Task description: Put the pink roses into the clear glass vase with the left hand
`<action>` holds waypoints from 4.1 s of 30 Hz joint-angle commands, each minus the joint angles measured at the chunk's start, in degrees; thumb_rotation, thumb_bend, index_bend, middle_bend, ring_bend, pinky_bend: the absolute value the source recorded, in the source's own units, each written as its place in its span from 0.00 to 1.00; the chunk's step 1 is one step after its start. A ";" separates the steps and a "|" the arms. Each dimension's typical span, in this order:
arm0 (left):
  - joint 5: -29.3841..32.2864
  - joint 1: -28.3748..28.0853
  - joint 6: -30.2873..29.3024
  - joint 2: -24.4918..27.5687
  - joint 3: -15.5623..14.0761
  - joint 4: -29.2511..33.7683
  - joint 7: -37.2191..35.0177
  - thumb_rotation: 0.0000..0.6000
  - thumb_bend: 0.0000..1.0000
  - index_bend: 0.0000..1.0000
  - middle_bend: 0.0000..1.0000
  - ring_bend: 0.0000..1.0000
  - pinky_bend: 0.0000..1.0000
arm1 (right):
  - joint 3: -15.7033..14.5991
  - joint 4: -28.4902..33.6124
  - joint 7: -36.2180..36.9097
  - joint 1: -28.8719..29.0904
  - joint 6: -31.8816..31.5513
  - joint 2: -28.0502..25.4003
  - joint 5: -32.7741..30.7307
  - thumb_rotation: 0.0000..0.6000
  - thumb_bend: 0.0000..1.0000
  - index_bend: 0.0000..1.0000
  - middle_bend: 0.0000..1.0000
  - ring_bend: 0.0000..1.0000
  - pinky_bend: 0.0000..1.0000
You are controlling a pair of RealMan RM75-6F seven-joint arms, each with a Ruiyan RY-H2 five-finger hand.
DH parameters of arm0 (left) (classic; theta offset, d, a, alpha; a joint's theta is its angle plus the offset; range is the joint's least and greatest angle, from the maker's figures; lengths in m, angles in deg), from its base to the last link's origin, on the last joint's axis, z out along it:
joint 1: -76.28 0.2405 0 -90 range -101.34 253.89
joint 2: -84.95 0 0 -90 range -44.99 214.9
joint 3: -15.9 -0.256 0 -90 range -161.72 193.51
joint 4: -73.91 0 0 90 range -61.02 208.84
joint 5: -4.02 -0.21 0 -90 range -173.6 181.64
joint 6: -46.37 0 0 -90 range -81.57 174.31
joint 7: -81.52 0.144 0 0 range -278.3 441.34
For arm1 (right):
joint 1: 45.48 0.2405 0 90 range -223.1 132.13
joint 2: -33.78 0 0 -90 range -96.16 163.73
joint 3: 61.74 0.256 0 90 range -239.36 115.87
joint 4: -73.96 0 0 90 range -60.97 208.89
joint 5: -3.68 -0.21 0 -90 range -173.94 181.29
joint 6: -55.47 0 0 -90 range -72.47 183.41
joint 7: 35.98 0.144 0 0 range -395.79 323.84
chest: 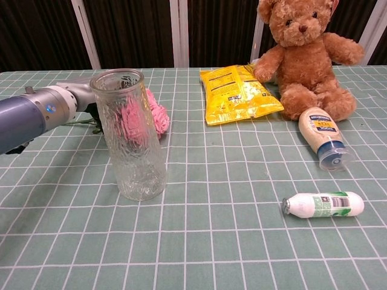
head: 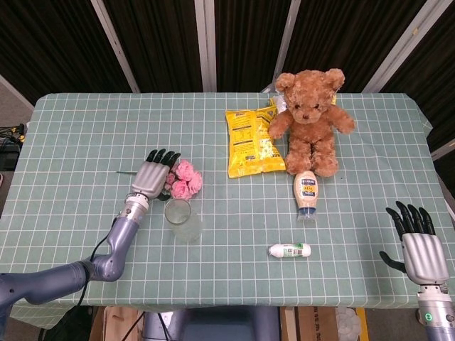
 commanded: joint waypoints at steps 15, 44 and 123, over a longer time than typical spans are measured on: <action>5.22 -3.66 -2.66 -7.85 0.01 -8.27 7.69 1.00 0.30 0.16 0.22 0.15 0.30 | -0.14 -0.12 0.37 0.13 0.69 -0.11 -0.33 1.00 0.19 0.15 0.07 0.04 0.00; -6.01 0.02 -10.63 -4.46 2.41 -6.07 -7.02 1.00 0.50 0.38 0.44 0.31 0.46 | -0.81 0.42 2.06 0.18 0.89 -0.34 0.78 1.00 0.19 0.15 0.07 0.04 0.00; -20.22 11.85 -5.85 24.18 5.77 43.39 -64.48 1.00 0.48 0.37 0.39 0.28 0.44 | -0.29 1.21 5.02 -1.00 -1.19 -1.95 1.01 1.00 0.19 0.15 0.07 0.04 0.00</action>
